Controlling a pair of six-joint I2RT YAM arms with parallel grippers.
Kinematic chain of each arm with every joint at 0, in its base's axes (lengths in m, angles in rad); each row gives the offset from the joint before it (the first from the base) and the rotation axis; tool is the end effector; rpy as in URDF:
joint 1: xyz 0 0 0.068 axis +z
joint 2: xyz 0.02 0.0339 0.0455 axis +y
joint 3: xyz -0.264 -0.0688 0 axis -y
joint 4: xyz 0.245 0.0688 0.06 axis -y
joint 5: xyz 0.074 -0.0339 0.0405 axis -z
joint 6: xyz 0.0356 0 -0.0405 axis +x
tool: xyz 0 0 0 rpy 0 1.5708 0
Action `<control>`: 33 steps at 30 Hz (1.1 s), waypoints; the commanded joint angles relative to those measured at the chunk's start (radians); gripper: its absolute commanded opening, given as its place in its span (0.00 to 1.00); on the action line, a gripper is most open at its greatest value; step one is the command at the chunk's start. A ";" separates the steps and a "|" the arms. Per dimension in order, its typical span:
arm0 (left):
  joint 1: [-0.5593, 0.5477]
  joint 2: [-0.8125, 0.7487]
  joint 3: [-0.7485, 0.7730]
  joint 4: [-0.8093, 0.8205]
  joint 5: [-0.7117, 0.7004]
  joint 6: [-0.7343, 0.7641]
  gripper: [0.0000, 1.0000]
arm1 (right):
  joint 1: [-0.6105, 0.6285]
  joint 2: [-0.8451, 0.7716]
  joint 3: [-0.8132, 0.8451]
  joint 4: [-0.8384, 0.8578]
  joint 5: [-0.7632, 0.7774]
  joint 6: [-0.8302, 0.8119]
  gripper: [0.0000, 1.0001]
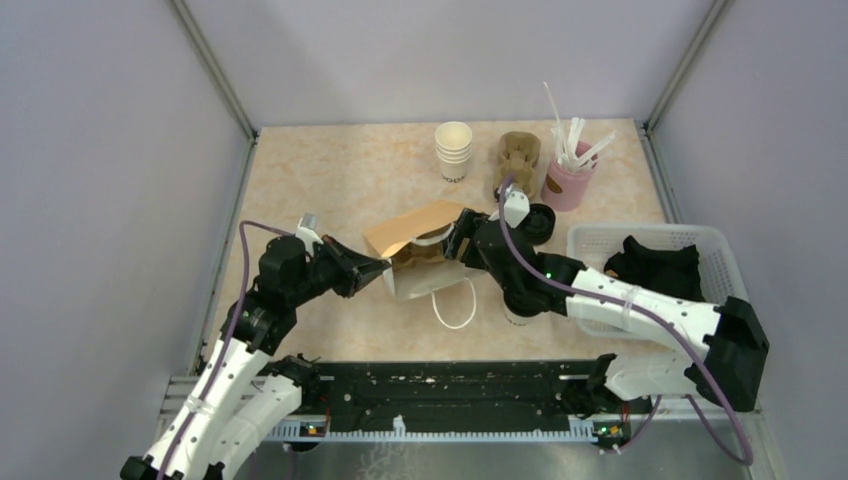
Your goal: Pack the takeout coffee
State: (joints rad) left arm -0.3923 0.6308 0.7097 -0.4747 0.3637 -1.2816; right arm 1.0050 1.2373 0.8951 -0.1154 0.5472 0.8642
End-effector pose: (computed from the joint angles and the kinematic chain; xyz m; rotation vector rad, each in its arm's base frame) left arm 0.1294 -0.0672 0.3070 -0.7111 2.1258 -1.3743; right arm 0.1648 0.2249 0.2911 0.2065 2.0080 0.6637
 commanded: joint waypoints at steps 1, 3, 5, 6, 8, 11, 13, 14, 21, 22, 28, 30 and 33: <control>0.000 -0.007 -0.015 0.012 -0.020 -0.012 0.00 | 0.010 -0.075 0.126 -0.286 0.001 -0.046 0.73; 0.000 -0.009 -0.027 0.015 -0.019 -0.021 0.00 | 0.012 -0.101 0.145 -0.329 -0.056 -0.064 0.72; 0.000 -0.010 -0.033 0.014 -0.018 -0.022 0.00 | 0.013 -0.121 0.152 -0.357 -0.107 -0.082 0.69; 0.000 -0.010 -0.032 0.011 -0.020 -0.019 0.00 | 0.014 -0.133 0.143 -0.344 -0.133 -0.099 0.68; 0.000 -0.004 -0.030 -0.002 -0.020 -0.016 0.00 | 0.012 -0.147 0.137 -0.317 -0.175 -0.126 0.64; 0.000 0.004 -0.027 -0.006 -0.004 -0.018 0.00 | 0.013 -0.122 0.168 -0.320 -0.178 -0.100 0.51; 0.000 0.010 -0.027 -0.004 0.007 -0.020 0.00 | 0.015 -0.104 0.156 -0.280 -0.166 -0.096 0.45; 0.000 0.012 -0.027 -0.002 0.010 -0.021 0.00 | 0.014 -0.094 0.152 -0.271 -0.149 -0.094 0.40; 0.000 0.034 0.000 0.011 0.038 0.005 0.00 | 0.014 -0.037 0.103 -0.199 -0.023 -0.051 0.26; 0.000 0.035 0.002 0.013 0.040 0.011 0.00 | 0.014 -0.029 0.087 -0.179 0.000 -0.041 0.26; 0.000 0.035 -0.008 0.038 0.064 0.016 0.00 | 0.014 0.028 0.042 -0.050 0.090 -0.025 0.27; 0.000 0.035 -0.015 0.052 0.073 0.015 0.00 | 0.015 0.063 0.044 -0.042 0.114 -0.011 0.28; 0.000 0.030 -0.027 0.077 0.079 0.003 0.00 | 0.015 0.106 0.045 -0.012 0.126 -0.010 0.31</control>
State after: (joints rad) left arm -0.3923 0.6640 0.6868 -0.4622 0.4046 -1.2797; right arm 1.0126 1.2995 0.9367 -0.2153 0.6033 0.8318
